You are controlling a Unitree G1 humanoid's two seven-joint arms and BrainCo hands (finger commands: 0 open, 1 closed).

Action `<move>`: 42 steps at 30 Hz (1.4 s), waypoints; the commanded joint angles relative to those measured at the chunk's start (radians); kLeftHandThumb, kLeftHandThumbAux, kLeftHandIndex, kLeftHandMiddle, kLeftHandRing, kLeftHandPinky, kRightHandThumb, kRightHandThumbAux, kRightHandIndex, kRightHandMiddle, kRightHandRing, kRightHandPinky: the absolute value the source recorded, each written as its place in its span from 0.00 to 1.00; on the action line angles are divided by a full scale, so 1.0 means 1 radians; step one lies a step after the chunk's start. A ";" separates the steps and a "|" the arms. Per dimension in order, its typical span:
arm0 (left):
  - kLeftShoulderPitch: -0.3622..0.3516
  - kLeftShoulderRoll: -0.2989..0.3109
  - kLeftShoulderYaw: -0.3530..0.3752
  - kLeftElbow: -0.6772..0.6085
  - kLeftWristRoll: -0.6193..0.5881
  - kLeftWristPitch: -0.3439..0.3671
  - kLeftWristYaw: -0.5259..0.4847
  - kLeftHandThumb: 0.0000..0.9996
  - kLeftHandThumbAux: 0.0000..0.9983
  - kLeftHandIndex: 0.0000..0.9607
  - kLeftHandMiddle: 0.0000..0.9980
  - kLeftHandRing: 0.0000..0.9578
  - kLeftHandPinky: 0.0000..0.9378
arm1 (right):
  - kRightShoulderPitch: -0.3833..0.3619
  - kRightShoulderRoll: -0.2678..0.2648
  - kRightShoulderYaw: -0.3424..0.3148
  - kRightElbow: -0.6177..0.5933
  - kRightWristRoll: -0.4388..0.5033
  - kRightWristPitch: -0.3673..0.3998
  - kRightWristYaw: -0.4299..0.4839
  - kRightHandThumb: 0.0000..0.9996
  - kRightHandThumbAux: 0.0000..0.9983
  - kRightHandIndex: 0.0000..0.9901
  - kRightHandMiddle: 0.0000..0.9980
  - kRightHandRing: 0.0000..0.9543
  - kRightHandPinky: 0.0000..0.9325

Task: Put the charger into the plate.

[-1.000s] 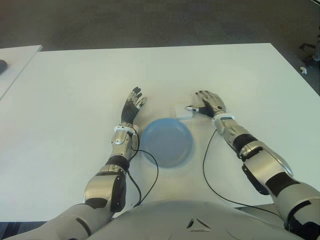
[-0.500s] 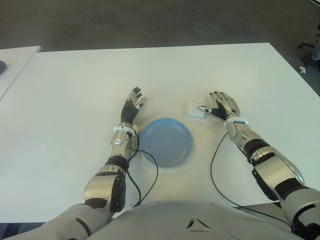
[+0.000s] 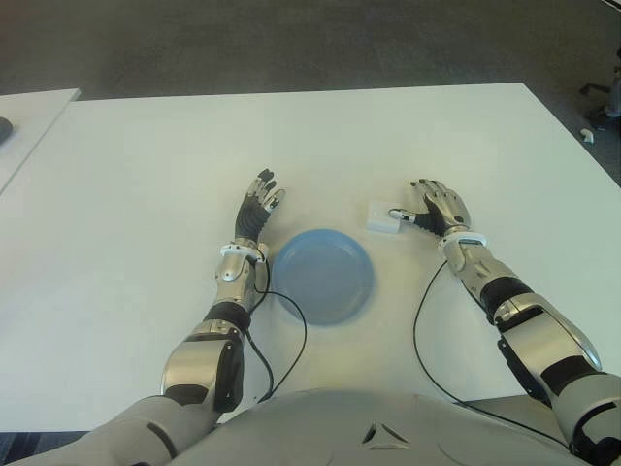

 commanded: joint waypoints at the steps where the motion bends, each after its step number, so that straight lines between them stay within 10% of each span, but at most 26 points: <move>1: 0.139 -0.005 -0.004 0.113 0.016 0.114 0.007 0.13 0.61 0.00 0.00 0.04 0.11 | 0.061 -0.013 0.012 0.006 -0.013 0.006 0.039 0.35 0.15 0.00 0.00 0.00 0.00; 28: 0.149 0.000 -0.007 0.108 0.014 0.116 -0.012 0.11 0.61 0.00 0.00 0.04 0.11 | 0.133 -0.064 -0.052 -0.190 -0.011 -0.006 -0.041 0.33 0.16 0.00 0.00 0.00 0.00; 42: 0.151 -0.001 -0.015 0.117 0.029 0.110 -0.006 0.11 0.60 0.02 0.03 0.06 0.14 | 0.231 -0.098 -0.152 -0.536 -0.058 0.074 -0.121 0.29 0.11 0.00 0.00 0.00 0.00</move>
